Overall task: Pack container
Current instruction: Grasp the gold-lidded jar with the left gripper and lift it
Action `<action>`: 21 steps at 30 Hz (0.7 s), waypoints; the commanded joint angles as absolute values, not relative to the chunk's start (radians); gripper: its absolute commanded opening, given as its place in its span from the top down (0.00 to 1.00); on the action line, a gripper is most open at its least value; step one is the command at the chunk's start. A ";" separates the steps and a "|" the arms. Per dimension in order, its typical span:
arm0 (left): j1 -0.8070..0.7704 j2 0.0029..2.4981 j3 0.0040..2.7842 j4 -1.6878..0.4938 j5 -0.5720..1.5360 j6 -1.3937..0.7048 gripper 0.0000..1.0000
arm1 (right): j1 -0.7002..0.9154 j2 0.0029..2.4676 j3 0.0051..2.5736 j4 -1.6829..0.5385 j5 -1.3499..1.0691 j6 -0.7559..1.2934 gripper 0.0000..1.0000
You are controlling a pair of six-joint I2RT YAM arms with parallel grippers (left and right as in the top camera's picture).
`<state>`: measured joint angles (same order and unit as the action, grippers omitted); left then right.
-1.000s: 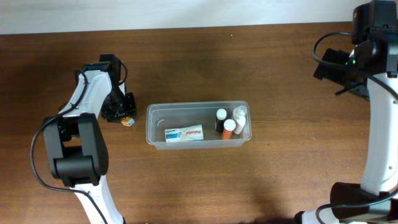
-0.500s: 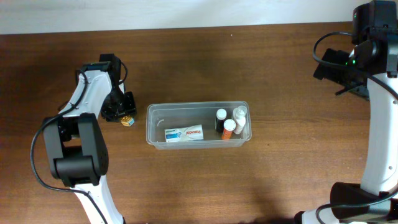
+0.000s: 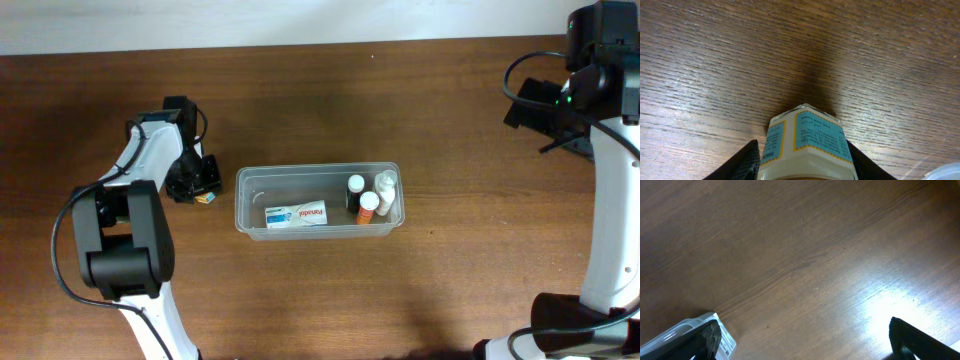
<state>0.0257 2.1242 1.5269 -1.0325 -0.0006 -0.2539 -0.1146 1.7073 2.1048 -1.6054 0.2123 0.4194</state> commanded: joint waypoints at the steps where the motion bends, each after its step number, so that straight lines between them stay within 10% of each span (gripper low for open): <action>1: 0.027 2.113 1.520 -1.027 -0.012 -0.262 0.57 | -0.118 1.703 2.115 -1.605 0.214 0.427 0.02; 21: 0.014 2.106 1.979 -1.453 -0.012 -0.204 0.69 | -0.118 1.703 2.115 -1.605 0.214 0.427 0.02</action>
